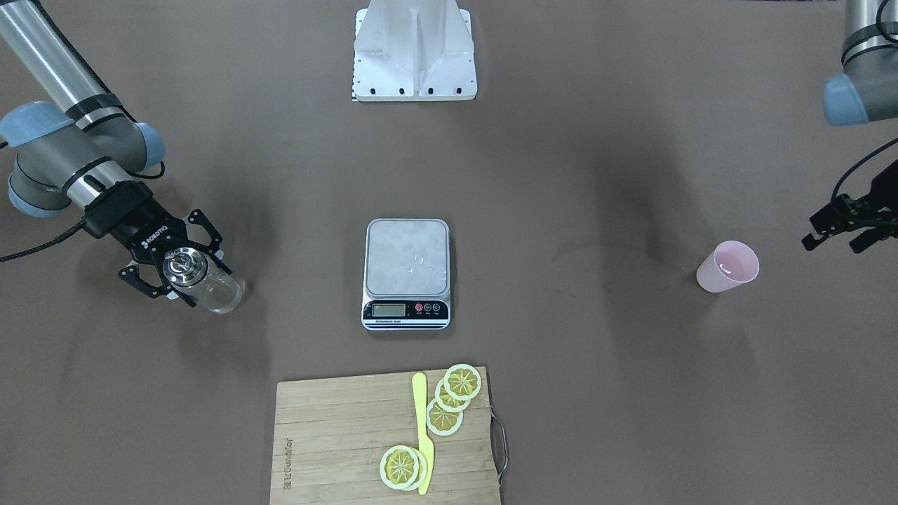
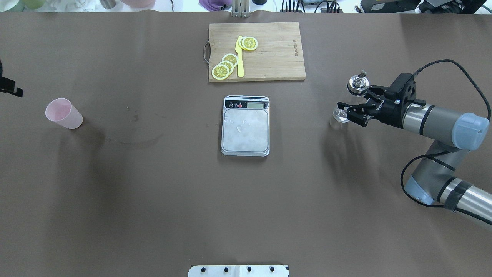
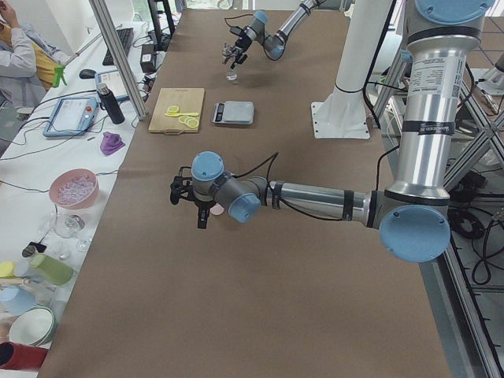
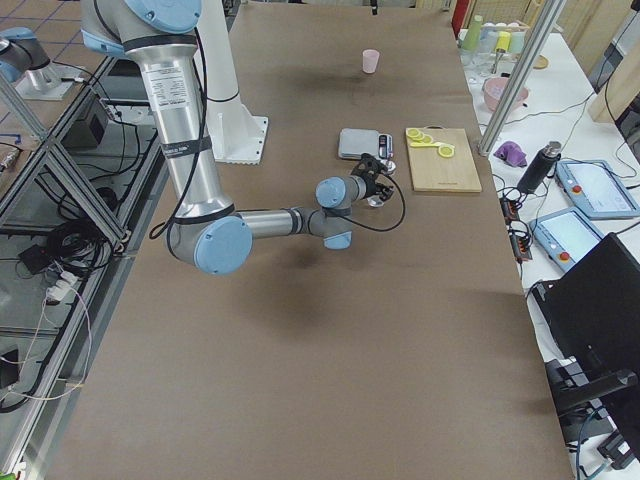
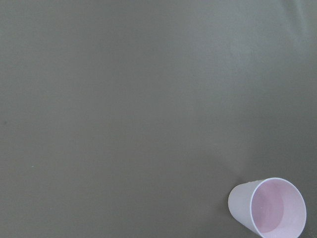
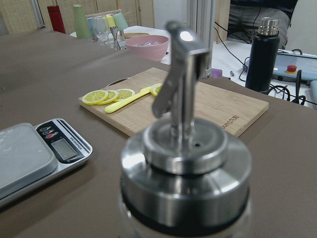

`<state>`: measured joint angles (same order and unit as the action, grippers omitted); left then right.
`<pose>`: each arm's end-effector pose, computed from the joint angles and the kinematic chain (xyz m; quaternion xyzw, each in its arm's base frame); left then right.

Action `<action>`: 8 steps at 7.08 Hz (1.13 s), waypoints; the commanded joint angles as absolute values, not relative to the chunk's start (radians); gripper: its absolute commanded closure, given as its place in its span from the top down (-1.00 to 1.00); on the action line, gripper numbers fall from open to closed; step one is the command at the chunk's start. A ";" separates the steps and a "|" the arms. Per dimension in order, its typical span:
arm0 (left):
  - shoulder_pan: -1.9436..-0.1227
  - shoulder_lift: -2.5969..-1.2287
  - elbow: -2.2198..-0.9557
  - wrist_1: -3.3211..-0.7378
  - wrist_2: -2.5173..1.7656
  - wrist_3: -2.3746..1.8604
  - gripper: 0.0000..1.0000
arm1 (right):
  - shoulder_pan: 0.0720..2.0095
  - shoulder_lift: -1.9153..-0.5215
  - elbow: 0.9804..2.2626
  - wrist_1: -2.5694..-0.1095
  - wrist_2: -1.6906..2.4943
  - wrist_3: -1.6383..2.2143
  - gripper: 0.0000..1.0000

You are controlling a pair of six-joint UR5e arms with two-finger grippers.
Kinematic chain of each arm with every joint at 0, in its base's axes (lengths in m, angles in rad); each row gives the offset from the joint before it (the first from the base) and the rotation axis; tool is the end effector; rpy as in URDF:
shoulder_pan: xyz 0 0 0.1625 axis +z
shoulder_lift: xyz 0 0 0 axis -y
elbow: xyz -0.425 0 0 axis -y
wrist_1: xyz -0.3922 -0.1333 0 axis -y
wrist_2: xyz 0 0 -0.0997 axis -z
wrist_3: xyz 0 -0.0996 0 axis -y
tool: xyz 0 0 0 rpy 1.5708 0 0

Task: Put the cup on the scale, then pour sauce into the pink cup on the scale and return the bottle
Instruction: 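Reach the left gripper to the pink cup and grasp it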

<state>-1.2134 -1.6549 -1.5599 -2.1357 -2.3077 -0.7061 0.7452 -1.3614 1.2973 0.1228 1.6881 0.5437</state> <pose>0.1305 -0.5393 0.5572 0.0788 0.4431 -0.0424 0.8920 -0.3384 -0.4777 0.4980 0.5372 -0.4905 -0.1384 0.6721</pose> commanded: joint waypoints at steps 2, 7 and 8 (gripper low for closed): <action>-1.111 -1.718 -1.516 -2.135 -2.267 -0.822 0.71 | 0.755 -1.388 1.301 0.141 1.687 0.540 -1.00; -1.075 -1.723 -1.494 -2.134 -2.286 -0.821 -1.00 | 0.755 -1.385 1.304 0.141 1.687 0.538 -1.00; -1.075 -1.789 -1.505 -2.072 -2.325 -0.822 -1.00 | 0.781 -1.387 1.305 0.138 1.700 0.538 -1.00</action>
<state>-1.0763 -1.7367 -1.4934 -2.1195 -2.2915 -0.8215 0.7612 -1.3865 1.3044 0.1404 1.6905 0.5388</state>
